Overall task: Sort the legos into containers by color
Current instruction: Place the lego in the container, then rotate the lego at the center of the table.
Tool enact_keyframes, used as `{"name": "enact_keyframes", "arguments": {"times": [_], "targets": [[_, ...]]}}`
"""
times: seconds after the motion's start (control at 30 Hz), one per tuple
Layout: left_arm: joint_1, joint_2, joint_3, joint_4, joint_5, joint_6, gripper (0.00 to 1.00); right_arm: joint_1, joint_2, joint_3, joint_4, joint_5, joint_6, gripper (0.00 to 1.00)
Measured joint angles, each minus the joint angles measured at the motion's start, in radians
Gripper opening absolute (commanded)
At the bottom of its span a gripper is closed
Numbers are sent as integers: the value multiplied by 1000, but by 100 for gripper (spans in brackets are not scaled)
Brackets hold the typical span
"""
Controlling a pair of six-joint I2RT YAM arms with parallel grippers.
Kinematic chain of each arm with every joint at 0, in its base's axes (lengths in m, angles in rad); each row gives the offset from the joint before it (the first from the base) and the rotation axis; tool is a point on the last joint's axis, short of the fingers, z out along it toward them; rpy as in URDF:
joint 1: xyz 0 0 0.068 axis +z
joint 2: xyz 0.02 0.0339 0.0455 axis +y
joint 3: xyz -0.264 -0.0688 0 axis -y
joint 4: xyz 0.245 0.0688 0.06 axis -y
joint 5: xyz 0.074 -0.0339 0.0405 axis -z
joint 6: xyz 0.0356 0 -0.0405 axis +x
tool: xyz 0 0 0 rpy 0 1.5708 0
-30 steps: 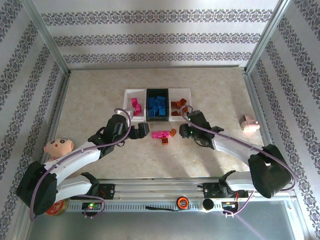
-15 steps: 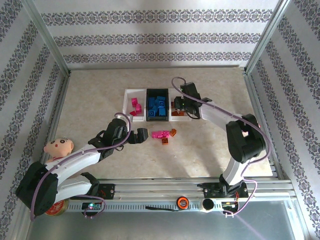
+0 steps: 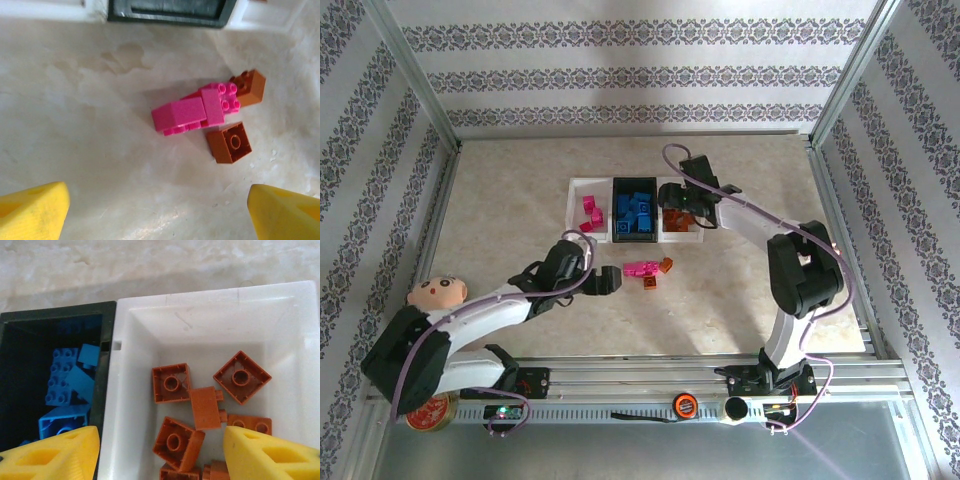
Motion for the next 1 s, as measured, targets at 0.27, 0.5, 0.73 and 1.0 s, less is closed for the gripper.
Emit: {"name": "enact_keyframes", "arguments": {"times": [0.27, 0.5, 0.73, 1.0], "targets": [[-104, 215, 173, -14, -39, 80, 75, 34, -237, -207, 30, -2, 4, 69], [-88, 372, 263, -8, -62, 107, 72, 46, -344, -360, 37, -8, 23, 69], [-60, 411, 267, 5, -54, 106, 60, 46, -414, -406, 39, -7, 23, 69], [13, 331, 143, 44, -53, 98, 55, 46, -429, -433, 53, -7, 24, 69]]}}
